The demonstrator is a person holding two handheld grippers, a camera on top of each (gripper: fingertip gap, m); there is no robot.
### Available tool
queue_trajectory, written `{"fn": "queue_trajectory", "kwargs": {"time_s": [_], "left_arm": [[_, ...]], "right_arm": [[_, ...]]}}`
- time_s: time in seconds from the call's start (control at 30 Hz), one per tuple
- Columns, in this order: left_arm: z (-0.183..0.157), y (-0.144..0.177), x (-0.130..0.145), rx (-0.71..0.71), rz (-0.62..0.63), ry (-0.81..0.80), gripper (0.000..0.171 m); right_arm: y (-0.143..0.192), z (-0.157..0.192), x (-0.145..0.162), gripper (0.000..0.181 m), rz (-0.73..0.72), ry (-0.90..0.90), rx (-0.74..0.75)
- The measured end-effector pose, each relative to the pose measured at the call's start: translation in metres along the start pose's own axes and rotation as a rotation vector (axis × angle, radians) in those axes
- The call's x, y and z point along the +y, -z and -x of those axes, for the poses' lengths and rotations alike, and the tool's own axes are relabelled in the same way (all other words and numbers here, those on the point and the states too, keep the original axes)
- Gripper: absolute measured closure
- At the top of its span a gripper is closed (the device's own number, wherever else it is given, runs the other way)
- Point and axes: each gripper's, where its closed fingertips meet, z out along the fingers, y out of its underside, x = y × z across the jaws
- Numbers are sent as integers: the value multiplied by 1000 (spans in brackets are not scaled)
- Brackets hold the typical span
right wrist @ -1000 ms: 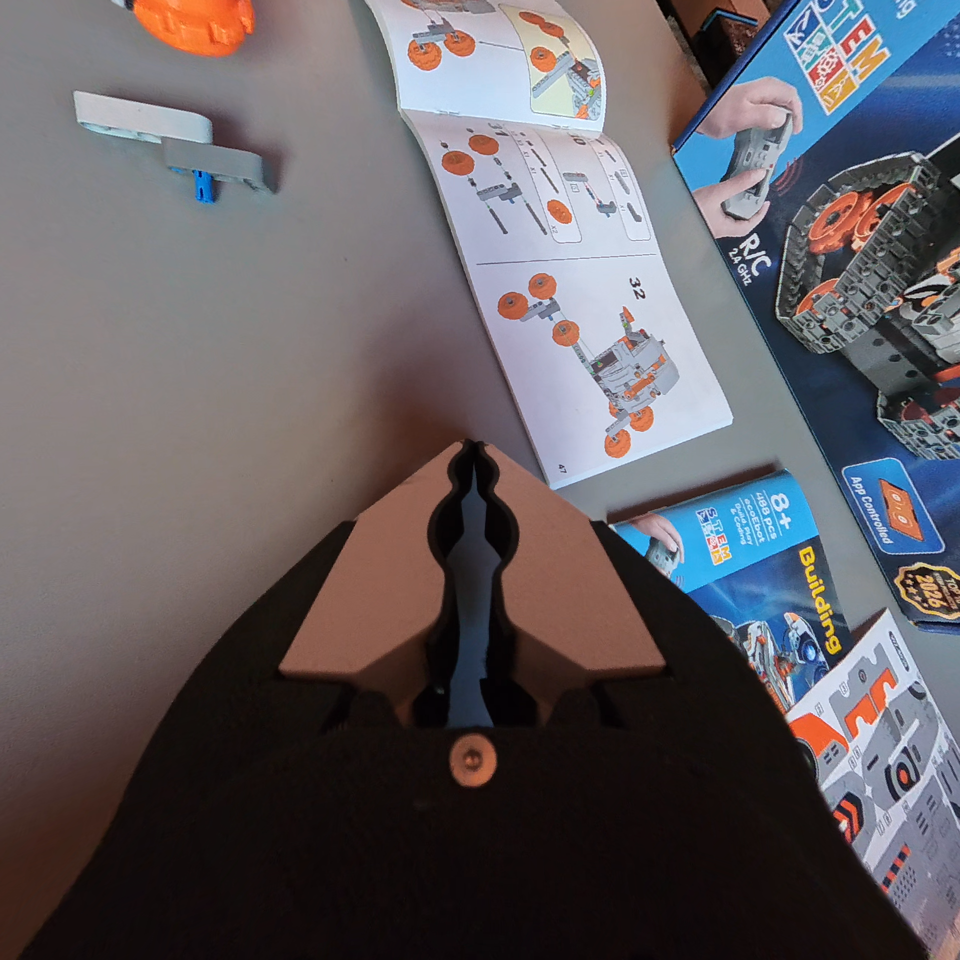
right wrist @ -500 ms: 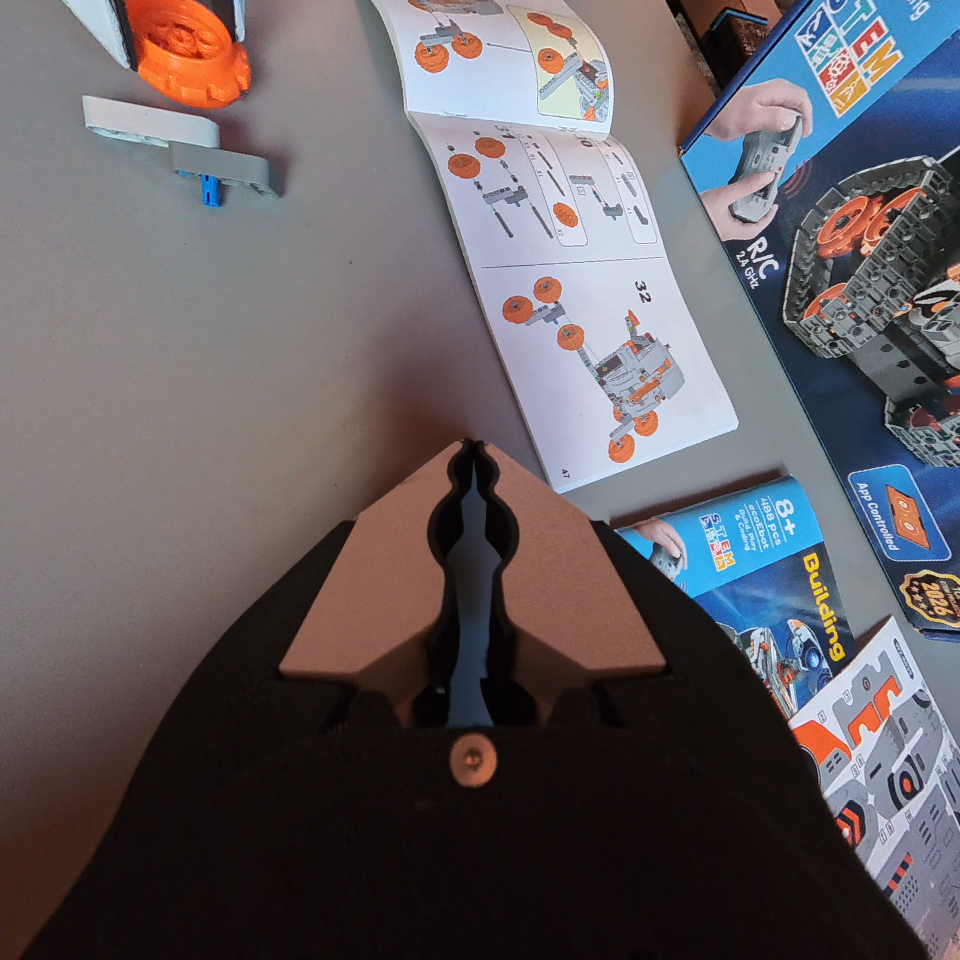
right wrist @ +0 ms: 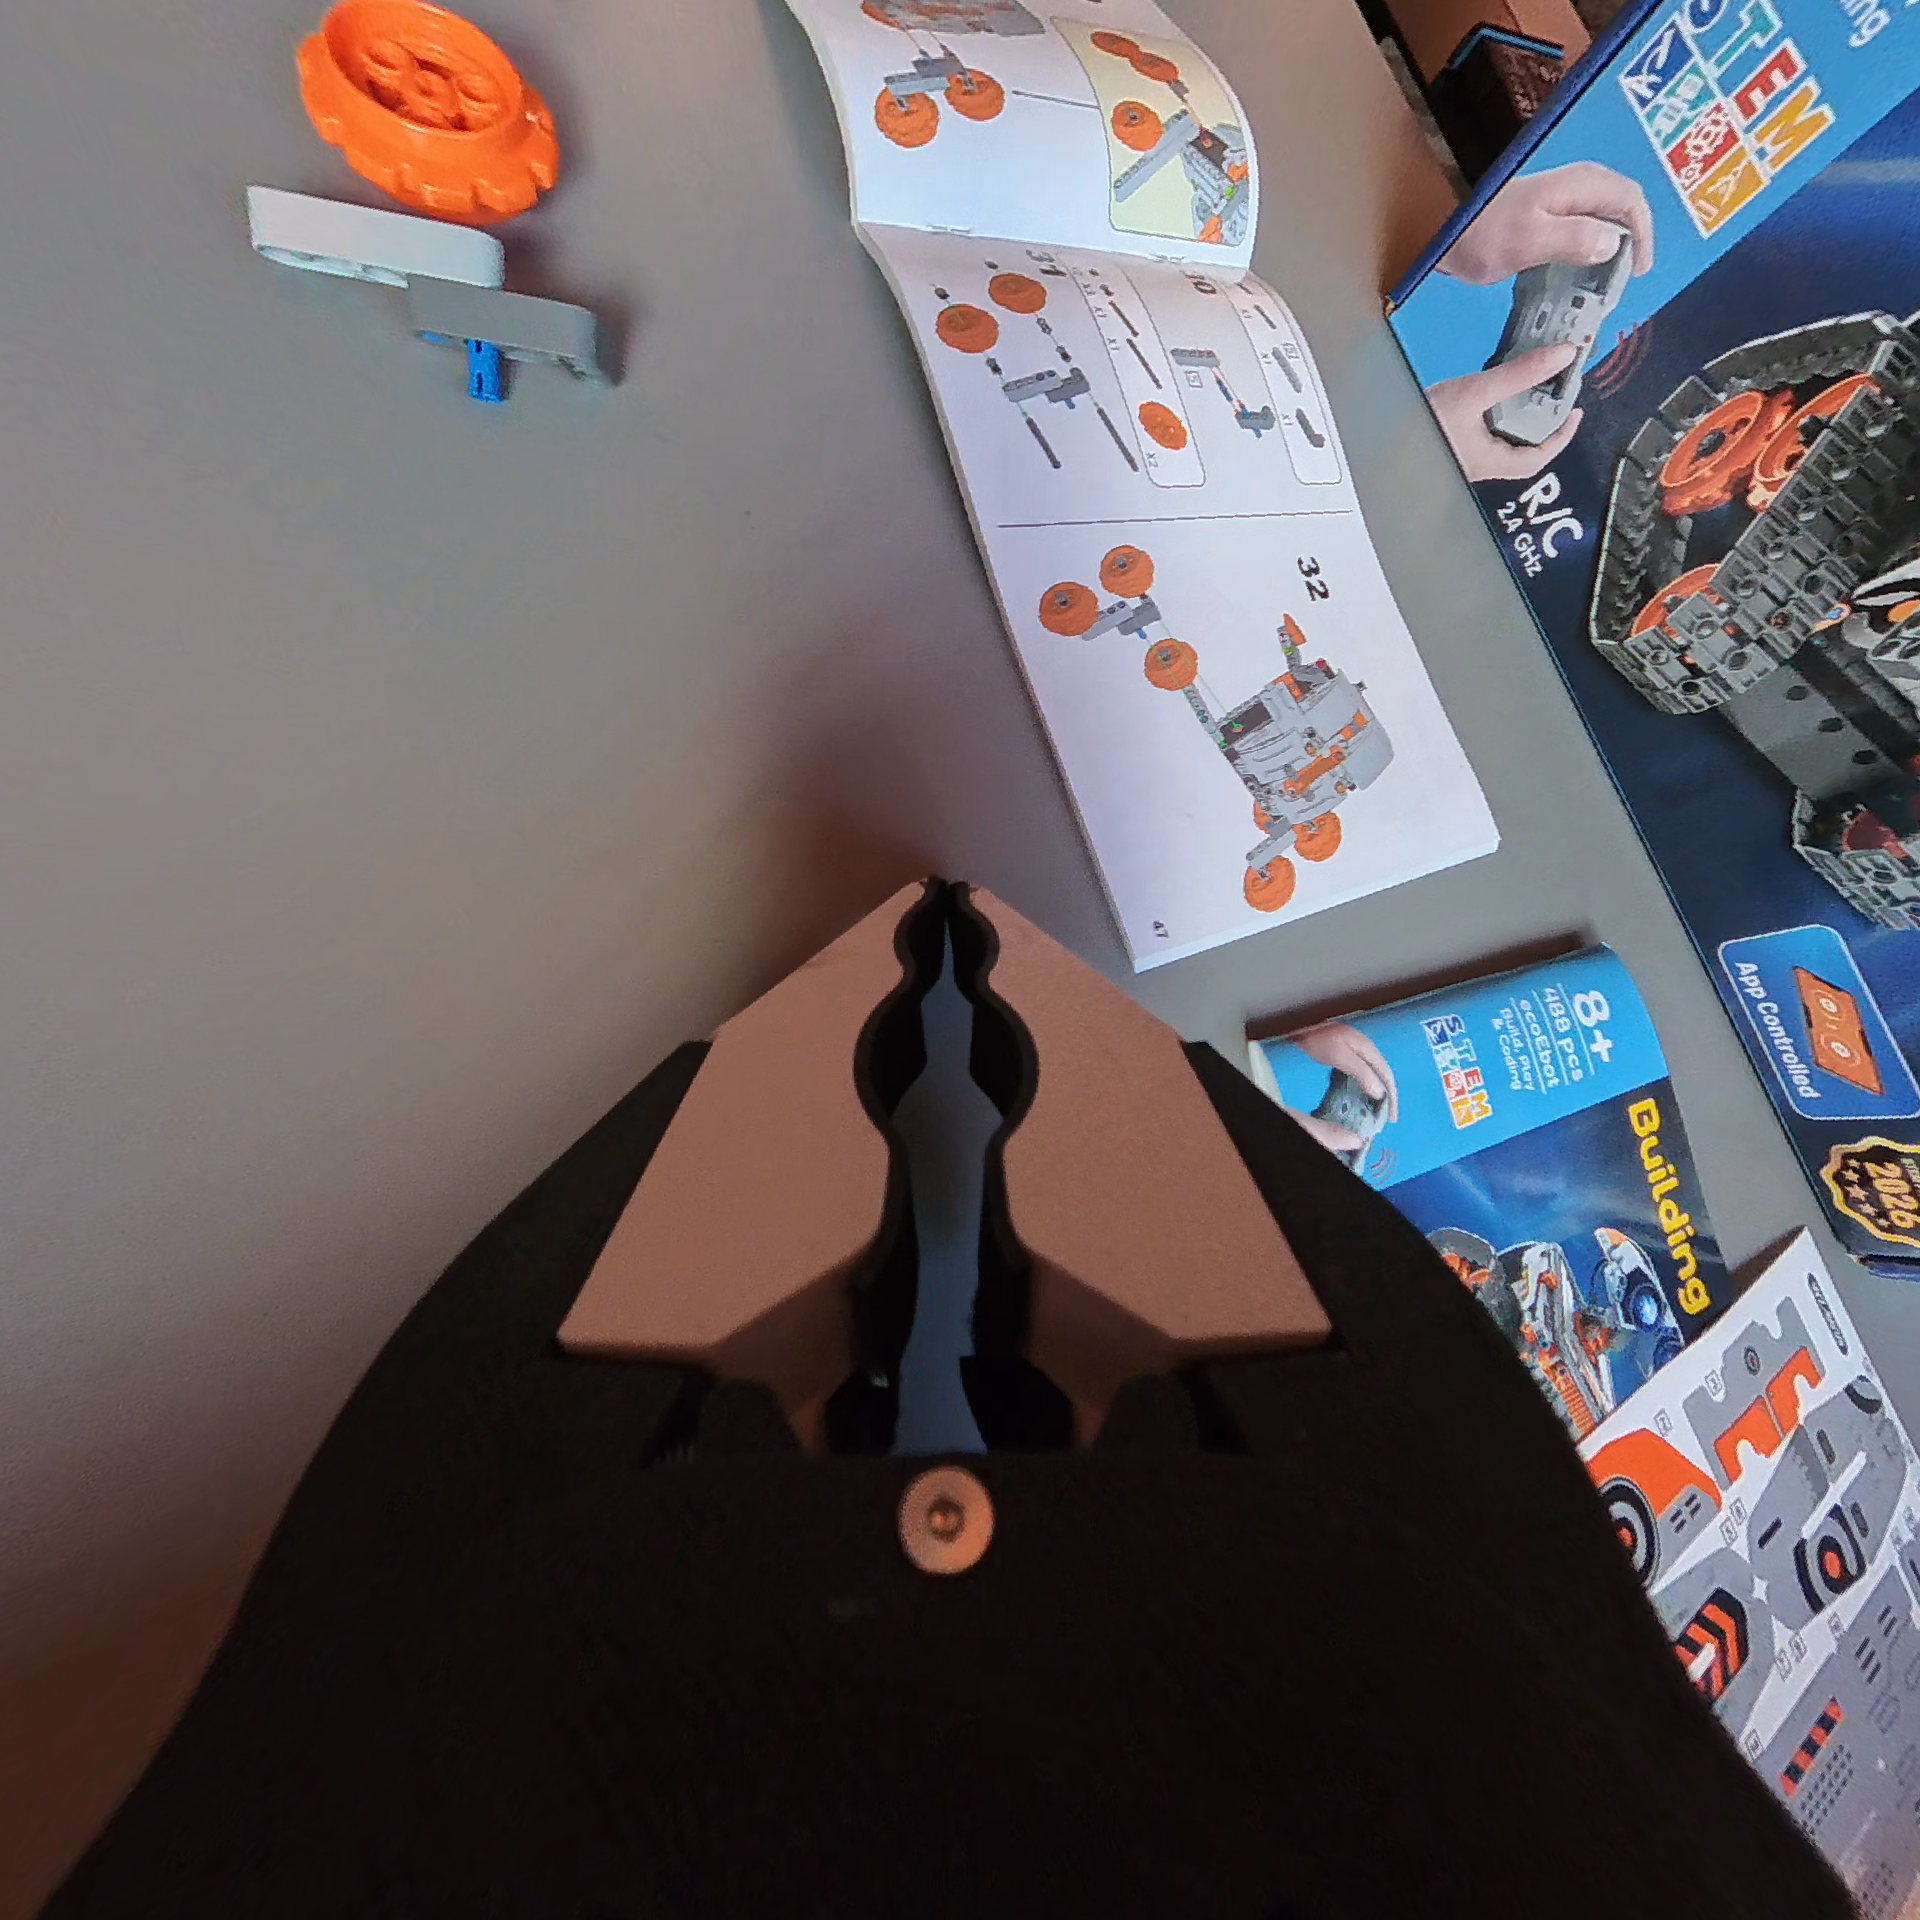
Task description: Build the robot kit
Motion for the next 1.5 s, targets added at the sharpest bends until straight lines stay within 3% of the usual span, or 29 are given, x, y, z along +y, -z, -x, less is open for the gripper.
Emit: {"fn": "queue_trajectory", "kwargs": {"time_s": [0.07, 0.13, 0.23, 0.33, 0.53, 0.63, 0.77, 0.97, 1.5], "left_arm": [[30, 73, -21, -132, -135, 35, 130], [63, 140, -15, -271, -212, 88, 124], [102, 205, 36, -363, -202, 232, 112], [141, 228, 104, -444, -193, 376, 117], [192, 157, 231, -409, -106, 616, 124], [200, 109, 261, -326, -112, 707, 125], [213, 62, 295, -336, -28, 764, 128], [223, 31, 319, -385, 94, 735, 129], [225, 6, 331, -395, 226, 707, 133]], "right_arm": [[1, 1, 0, 181, 3, 9, -2], [0, 1, -1, 181, 8, 19, -2], [-1, 0, -1, 181, 4, 3, -9], [-3, -2, -2, 181, -7, -21, -13], [-5, -5, -2, 181, -8, -47, -8], [-4, -6, -3, 180, -20, -54, 2], [-2, -8, -1, 180, -20, -67, 12], [-2, -9, 0, 181, -20, -77, 11], [-2, -8, 0, 181, -21, -70, 7]]}}
